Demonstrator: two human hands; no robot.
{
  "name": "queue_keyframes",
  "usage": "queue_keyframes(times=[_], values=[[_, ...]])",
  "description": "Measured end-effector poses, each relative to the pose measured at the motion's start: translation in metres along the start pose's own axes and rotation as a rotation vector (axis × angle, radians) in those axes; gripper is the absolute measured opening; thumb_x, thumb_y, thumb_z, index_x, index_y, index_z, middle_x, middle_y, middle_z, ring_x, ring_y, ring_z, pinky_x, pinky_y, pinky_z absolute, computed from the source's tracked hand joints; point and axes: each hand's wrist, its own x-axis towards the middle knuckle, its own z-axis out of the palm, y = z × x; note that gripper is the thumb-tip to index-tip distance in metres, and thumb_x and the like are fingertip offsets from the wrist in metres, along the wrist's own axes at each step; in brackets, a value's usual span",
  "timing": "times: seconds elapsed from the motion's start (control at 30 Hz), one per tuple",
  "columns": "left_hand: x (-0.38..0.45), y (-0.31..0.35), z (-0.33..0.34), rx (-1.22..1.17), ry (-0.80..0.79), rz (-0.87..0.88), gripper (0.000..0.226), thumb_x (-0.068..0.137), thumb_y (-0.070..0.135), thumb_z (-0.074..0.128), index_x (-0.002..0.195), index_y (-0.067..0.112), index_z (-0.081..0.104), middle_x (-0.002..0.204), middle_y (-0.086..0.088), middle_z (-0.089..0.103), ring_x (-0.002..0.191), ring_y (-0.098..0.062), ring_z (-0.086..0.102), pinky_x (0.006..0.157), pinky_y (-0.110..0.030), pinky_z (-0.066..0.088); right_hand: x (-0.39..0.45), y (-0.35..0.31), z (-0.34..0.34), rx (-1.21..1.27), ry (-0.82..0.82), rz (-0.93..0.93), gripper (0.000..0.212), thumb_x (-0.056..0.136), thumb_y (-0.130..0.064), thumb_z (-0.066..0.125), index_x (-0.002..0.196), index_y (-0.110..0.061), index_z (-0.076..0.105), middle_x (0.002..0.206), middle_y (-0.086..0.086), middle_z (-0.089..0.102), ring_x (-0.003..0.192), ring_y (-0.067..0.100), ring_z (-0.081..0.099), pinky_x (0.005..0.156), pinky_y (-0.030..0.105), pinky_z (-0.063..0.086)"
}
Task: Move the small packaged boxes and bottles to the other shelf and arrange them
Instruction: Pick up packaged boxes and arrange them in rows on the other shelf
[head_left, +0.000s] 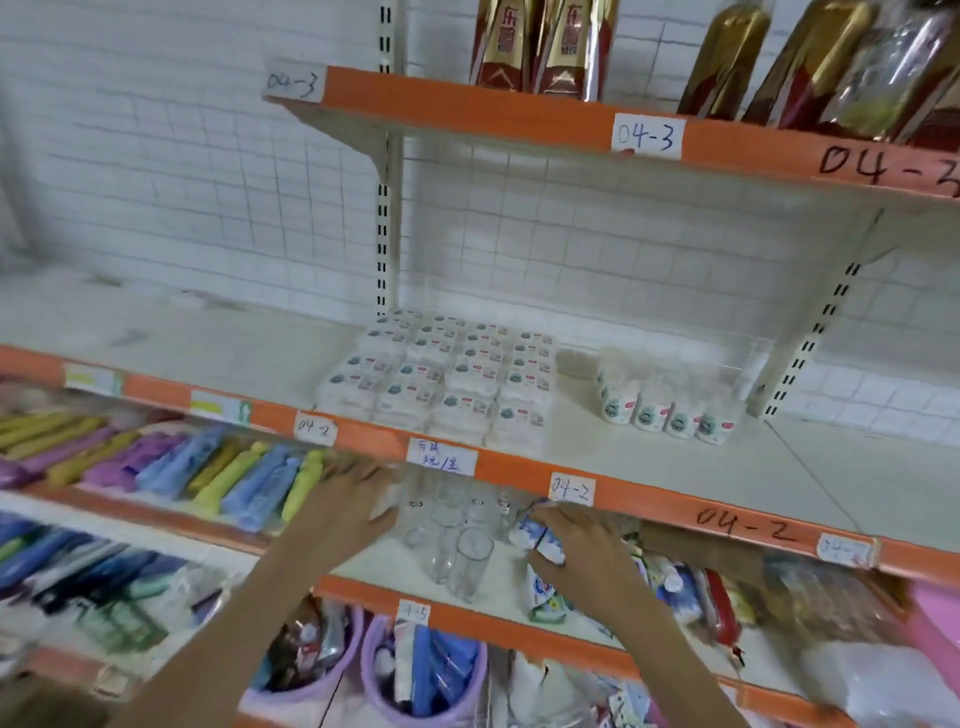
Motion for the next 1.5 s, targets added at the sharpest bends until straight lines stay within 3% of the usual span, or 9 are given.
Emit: queue_keyframes(times=[0.17,0.33,0.47,0.53,0.7,1.07,1.17,1.37,1.5], values=[[-0.098,-0.006,-0.004,-0.01,-0.063,-0.132,0.033,0.07,0.045,0.046,0.086,0.025,0.067,0.081,0.01,0.064,0.068,-0.011,0.066,0.054,-0.021,0.052,-0.019,-0.044,0.028,0.093,-0.08,-0.134,0.042,0.092,-0.04,0.048,0.132,-0.027,0.044,0.134,-0.007,0.049,0.125,0.014,0.042,0.099,0.029,0.037],[-0.178,-0.032,-0.036,0.047,-0.052,-0.331,0.034,0.057,0.04,0.074,0.088,0.029,0.066,0.082,0.012,0.066,0.067,-0.007,0.066,0.051,-0.014,0.047,-0.009,-0.109,0.051,0.165,-0.146,-0.313,0.043,0.092,-0.043,0.046,0.132,-0.027,0.043,0.135,-0.009,0.048,0.125,0.015,0.04,0.1,0.028,0.034],[-0.227,-0.062,-0.065,0.04,-0.06,-0.52,0.04,0.077,0.04,0.06,0.109,0.018,0.064,0.106,-0.001,0.063,0.097,-0.021,0.061,0.077,-0.027,0.048,0.012,-0.17,0.06,0.226,-0.171,-0.443,0.043,0.093,-0.04,0.047,0.134,-0.027,0.041,0.135,-0.01,0.046,0.126,0.012,0.037,0.101,0.025,0.032],[-0.244,-0.08,-0.075,0.048,-0.037,-0.592,0.045,0.08,0.042,0.054,0.117,0.017,0.06,0.115,-0.001,0.059,0.107,-0.02,0.056,0.085,-0.027,0.044,0.025,-0.199,0.064,0.25,-0.175,-0.498,0.043,0.093,-0.04,0.047,0.134,-0.027,0.041,0.136,-0.012,0.045,0.125,0.01,0.037,0.1,0.023,0.031],[-0.273,-0.146,-0.097,-0.034,0.045,-0.709,0.034,0.084,0.035,0.06,0.116,0.023,0.06,0.116,0.004,0.059,0.103,-0.011,0.055,0.081,-0.024,0.045,0.071,-0.273,0.078,0.272,-0.172,-0.594,0.043,0.091,-0.04,0.049,0.132,-0.027,0.042,0.131,-0.012,0.047,0.121,0.012,0.04,0.096,0.024,0.036],[-0.264,-0.361,-0.15,-0.102,0.083,-0.697,0.035,0.088,0.034,0.056,0.122,0.023,0.055,0.12,0.004,0.053,0.106,-0.01,0.052,0.081,-0.018,0.04,0.225,-0.426,0.093,0.293,-0.08,-0.532,0.048,0.086,-0.046,0.05,0.129,-0.026,0.049,0.126,-0.008,0.054,0.12,0.013,0.047,0.098,0.025,0.038],[-0.256,-0.406,-0.156,-0.132,0.091,-0.676,0.034,0.089,0.033,0.056,0.122,0.026,0.054,0.121,0.006,0.051,0.103,-0.006,0.05,0.083,-0.016,0.039,0.259,-0.449,0.091,0.278,-0.063,-0.49,0.045,0.088,-0.04,0.053,0.13,-0.025,0.048,0.125,-0.009,0.053,0.119,0.014,0.047,0.096,0.023,0.035],[-0.233,-0.482,-0.153,-0.174,0.041,-0.648,0.037,0.09,0.031,0.056,0.125,0.025,0.051,0.128,0.005,0.048,0.117,-0.011,0.046,0.094,-0.023,0.039,0.329,-0.478,0.1,0.243,-0.07,-0.463,0.04,0.089,-0.033,0.056,0.128,-0.026,0.048,0.125,-0.01,0.052,0.119,0.011,0.044,0.087,0.015,0.031],[-0.203,-0.533,-0.149,-0.133,0.034,-0.633,0.041,0.089,0.031,0.057,0.128,0.02,0.049,0.132,0.002,0.047,0.119,-0.013,0.046,0.094,-0.024,0.04,0.384,-0.491,0.109,0.264,-0.035,-0.441,0.04,0.089,-0.032,0.058,0.127,-0.022,0.051,0.125,-0.007,0.054,0.119,0.014,0.044,0.094,0.023,0.034]])
